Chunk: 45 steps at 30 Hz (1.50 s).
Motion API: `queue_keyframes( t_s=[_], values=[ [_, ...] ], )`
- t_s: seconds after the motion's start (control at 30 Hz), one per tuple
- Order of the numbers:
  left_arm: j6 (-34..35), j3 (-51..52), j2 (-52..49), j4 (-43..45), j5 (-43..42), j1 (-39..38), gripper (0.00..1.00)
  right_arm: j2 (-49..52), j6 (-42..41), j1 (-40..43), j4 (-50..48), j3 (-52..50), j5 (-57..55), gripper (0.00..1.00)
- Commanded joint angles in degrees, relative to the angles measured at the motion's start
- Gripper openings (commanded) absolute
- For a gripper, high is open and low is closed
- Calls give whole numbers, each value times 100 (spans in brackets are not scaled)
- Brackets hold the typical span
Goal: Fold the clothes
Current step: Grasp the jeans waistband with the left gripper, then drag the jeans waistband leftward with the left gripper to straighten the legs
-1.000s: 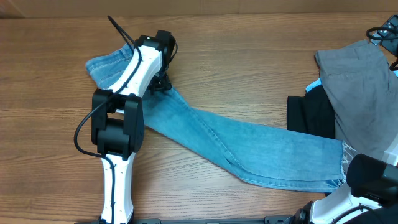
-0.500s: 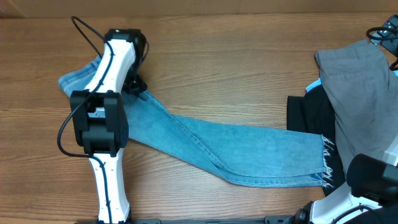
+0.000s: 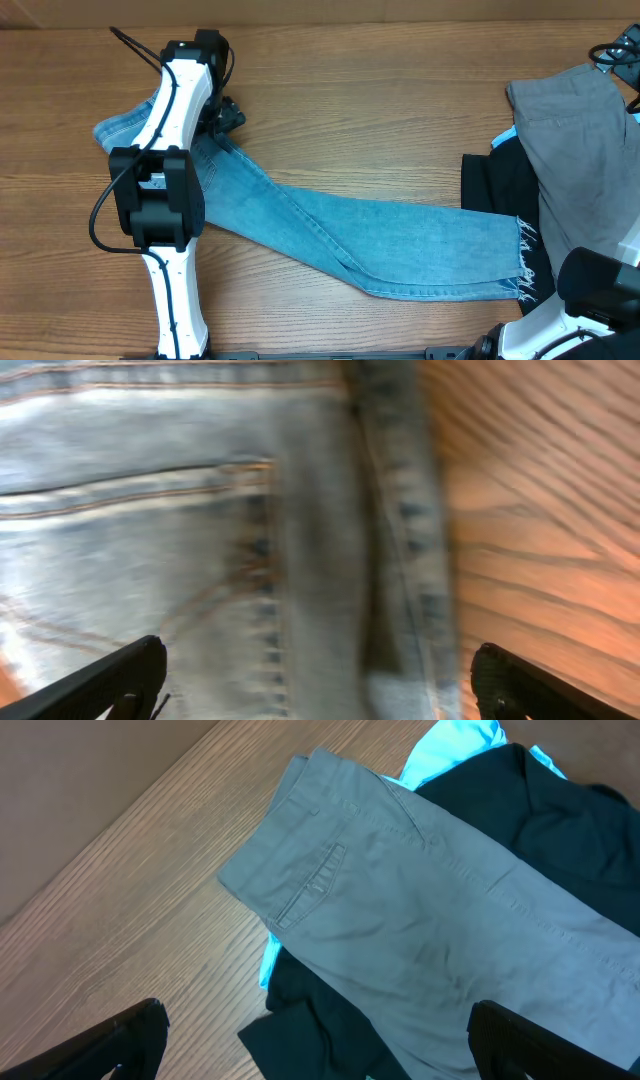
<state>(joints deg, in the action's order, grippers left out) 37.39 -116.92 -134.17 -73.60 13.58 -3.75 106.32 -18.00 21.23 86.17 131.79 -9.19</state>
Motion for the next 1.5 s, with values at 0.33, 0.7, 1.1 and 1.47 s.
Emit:
queue_keyframes(
  t_s=[0.33,0.7,1.1,1.47],
  values=[
    [-483,20,-520,13,-450,-4,100,-175,-17,-4,-11,94,7,100],
    [-546,9,-866,-247,203,-2,88,-175,-17,-4,-13,94,7,100],
    [-509,-66,-863,-588,507,0,12,-175,-20,-4,-11,94,7,100],
    [-496,-1526,-863,-1650,605,0,4,-175,-17,-4,-11,94,7,100]
  ],
)
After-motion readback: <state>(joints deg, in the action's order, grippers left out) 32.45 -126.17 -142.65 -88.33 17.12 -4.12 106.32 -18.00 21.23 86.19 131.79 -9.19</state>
